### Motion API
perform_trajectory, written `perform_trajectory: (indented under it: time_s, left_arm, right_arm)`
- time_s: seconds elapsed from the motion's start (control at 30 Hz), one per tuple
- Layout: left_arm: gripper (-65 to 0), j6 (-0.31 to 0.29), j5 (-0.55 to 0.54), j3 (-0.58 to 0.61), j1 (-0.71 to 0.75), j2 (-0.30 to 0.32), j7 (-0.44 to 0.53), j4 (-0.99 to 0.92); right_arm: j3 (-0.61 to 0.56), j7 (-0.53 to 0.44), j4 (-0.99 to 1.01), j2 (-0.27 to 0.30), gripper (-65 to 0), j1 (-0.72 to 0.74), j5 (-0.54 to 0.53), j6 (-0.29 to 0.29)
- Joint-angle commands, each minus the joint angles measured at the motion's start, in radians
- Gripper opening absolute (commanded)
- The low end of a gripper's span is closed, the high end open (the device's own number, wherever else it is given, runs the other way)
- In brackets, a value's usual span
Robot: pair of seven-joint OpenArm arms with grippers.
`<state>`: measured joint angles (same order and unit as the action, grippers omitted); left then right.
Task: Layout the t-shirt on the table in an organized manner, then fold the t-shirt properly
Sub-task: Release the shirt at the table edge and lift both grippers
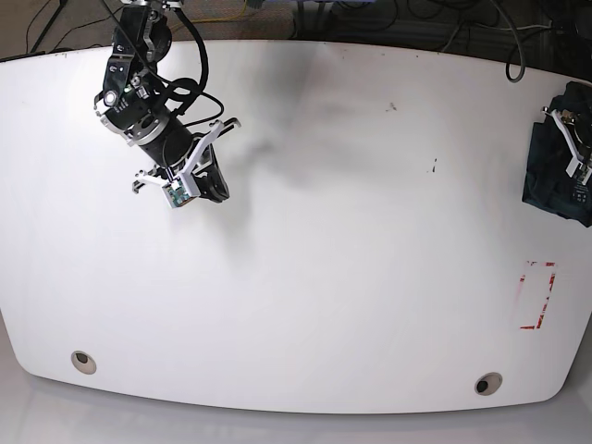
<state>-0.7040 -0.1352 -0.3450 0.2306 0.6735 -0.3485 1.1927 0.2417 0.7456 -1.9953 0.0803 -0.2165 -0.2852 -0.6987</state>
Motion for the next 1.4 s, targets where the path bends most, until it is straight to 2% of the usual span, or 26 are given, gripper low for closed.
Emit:
perform_trajectory:
  time_s: [0.0, 0.1, 0.47, 0.6, 0.8, 1.0, 1.17, 1.37]
  left_arm:
    - [-53.3, 0.006, -0.008, -0.018, -0.007, 0.027, 0.013, 0.009]
    - [-53.3, 0.006, -0.008, -0.044, -0.007, 0.032, 0.013, 0.014]
    - [-53.3, 0.006, -0.04, -0.075, -0.078, 0.028, 0.01, 0.12]
    - [-53.3, 0.006, -0.045, -0.079, -0.084, 0.018, 0.015, 0.204]
    - [-53.3, 0.006, -0.039, -0.114, -0.075, -0.09, 0.035, 0.375]
    - [-53.3, 0.014, -0.037, -0.142, -0.009, -0.196, 0.138, 0.505]
    - [-53.3, 0.037, -0.037, -0.145, 0.065, -0.271, 0.253, 0.565]
    - [-53.3, 0.062, -0.037, -0.144, 0.184, -0.34, 0.345, 0.629]
  right_arm:
    - [0.003, -0.022, -0.025, 0.006, -62.0, 0.01, -0.052, 0.001]
    - [0.003, -0.022, -0.025, 0.009, -62.0, 0.009, -0.082, 0.001]
    - [0.002, -0.024, -0.023, 0.016, -62.0, 0.018, -0.084, 0.001]
    - [-0.002, -0.062, -0.019, 0.022, -61.7, 0.033, -0.015, 0.001]
    - [0.002, -0.192, 0.014, -0.015, -61.7, 0.033, 0.166, 0.001]
    - [0.002, -0.347, 0.026, -0.041, -61.7, -0.005, 0.306, 0.001]
    - [0.005, -0.455, 0.035, -0.04, -61.7, -0.059, 0.366, 0.001]
    - [0.055, -0.571, 0.057, -0.04, -61.7, -0.145, 0.376, 0.001]
